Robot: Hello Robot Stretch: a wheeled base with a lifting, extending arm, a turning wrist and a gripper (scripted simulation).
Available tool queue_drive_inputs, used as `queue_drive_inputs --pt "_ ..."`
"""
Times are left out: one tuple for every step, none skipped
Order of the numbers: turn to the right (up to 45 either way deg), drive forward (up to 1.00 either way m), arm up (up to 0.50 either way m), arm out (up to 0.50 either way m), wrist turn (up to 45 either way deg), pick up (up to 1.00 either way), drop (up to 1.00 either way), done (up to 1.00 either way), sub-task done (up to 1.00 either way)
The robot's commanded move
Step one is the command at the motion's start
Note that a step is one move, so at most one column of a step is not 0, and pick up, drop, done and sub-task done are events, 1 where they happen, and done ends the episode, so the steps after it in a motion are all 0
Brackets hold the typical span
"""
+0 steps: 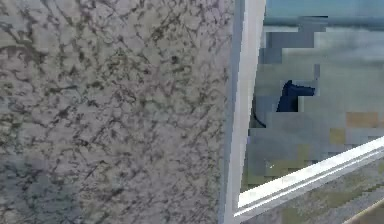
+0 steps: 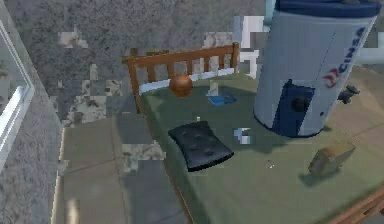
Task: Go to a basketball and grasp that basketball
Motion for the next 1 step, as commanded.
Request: queue_drive_inputs --pt "45.0 0.0 0.0 0.0 0.0 0.0 0.0 0.0 0.0"
